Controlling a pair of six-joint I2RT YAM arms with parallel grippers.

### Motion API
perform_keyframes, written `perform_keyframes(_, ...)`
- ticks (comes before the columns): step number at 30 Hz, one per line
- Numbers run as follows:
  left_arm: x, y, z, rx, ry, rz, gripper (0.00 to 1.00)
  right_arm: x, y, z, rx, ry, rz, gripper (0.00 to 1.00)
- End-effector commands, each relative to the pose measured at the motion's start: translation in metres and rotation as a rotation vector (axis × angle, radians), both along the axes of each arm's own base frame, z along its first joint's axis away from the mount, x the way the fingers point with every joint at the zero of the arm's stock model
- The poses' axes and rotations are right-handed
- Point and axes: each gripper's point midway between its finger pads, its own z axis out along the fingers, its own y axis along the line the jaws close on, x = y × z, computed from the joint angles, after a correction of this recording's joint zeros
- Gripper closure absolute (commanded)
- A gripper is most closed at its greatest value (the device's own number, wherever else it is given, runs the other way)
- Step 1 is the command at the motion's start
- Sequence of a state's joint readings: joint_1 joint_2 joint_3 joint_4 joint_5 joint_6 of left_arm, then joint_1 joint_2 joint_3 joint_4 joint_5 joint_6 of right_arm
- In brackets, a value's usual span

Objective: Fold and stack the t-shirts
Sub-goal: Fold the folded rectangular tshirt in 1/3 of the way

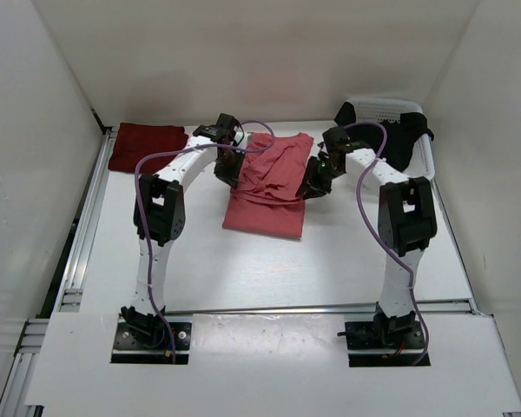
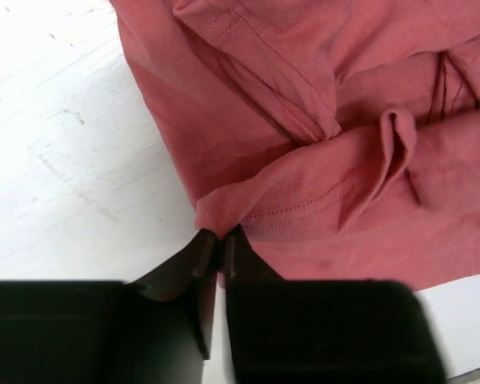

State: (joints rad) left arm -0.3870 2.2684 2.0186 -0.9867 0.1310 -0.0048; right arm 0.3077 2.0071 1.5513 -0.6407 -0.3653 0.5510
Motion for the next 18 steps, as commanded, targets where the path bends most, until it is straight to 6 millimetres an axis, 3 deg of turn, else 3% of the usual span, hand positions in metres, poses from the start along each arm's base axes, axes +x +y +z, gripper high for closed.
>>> perform_keyframes(1, 0.014, -0.005, 0.021, -0.013, -0.078, -0.003, 0.77, 0.019, 0.001, 0.015, 0.027, -0.047, 0.016, 0.59)
perform_keyframes(2, 0.018, -0.003, 0.024, 0.000, -0.095, 0.005, 0.69, 0.023, 0.001, 0.013, 0.023, -0.058, 0.029, 0.46)
perform_keyframes(3, 0.023, -0.001, 0.027, 0.012, -0.120, 0.015, 0.59, 0.029, 0.003, 0.024, 0.027, -0.090, 0.039, 0.45)
perform_keyframes(4, 0.029, 0.011, 0.027, 0.039, -0.130, 0.043, 0.43, 0.032, 0.001, 0.029, 0.016, -0.109, 0.052, 0.45)
perform_keyframes(7, 0.047, 0.022, 0.050, 0.031, -0.201, 0.081, 0.16, 0.047, -0.011, 0.051, -0.062, -0.206, 0.029, 0.42)
perform_keyframes(9, 0.056, 0.026, 0.067, 0.015, -0.242, 0.096, 0.04, 0.050, -0.017, 0.080, -0.107, -0.303, 0.020, 0.42)
perform_keyframes(10, 0.056, 0.031, 0.083, 0.026, -0.279, 0.111, 0.00, 0.046, -0.022, 0.091, -0.157, -0.344, 0.000, 0.42)
perform_keyframes(12, 0.054, 0.039, 0.093, 0.023, -0.292, 0.124, 0.00, 0.032, -0.018, 0.093, -0.191, -0.366, 0.034, 0.47)
perform_keyframes(13, 0.053, 0.048, 0.106, 0.015, -0.317, 0.141, 0.00, 0.015, -0.001, 0.084, -0.189, -0.351, 0.085, 0.51)
perform_keyframes(14, 0.049, 0.053, 0.107, 0.008, -0.308, 0.146, 0.00, 0.006, 0.009, 0.079, -0.197, -0.351, 0.135, 0.56)
perform_keyframes(15, 0.045, 0.060, 0.105, 0.004, -0.293, 0.153, 0.00, 0.001, 0.017, 0.078, -0.216, -0.361, 0.154, 0.67)
perform_keyframes(16, 0.035, 0.076, 0.097, 0.010, -0.258, 0.175, 0.00, -0.016, 0.036, 0.063, -0.243, -0.335, 0.213, 0.75)
perform_keyframes(18, 0.024, 0.091, 0.087, 0.010, -0.217, 0.194, 0.00, -0.027, 0.053, 0.049, -0.265, -0.315, 0.246, 0.91)
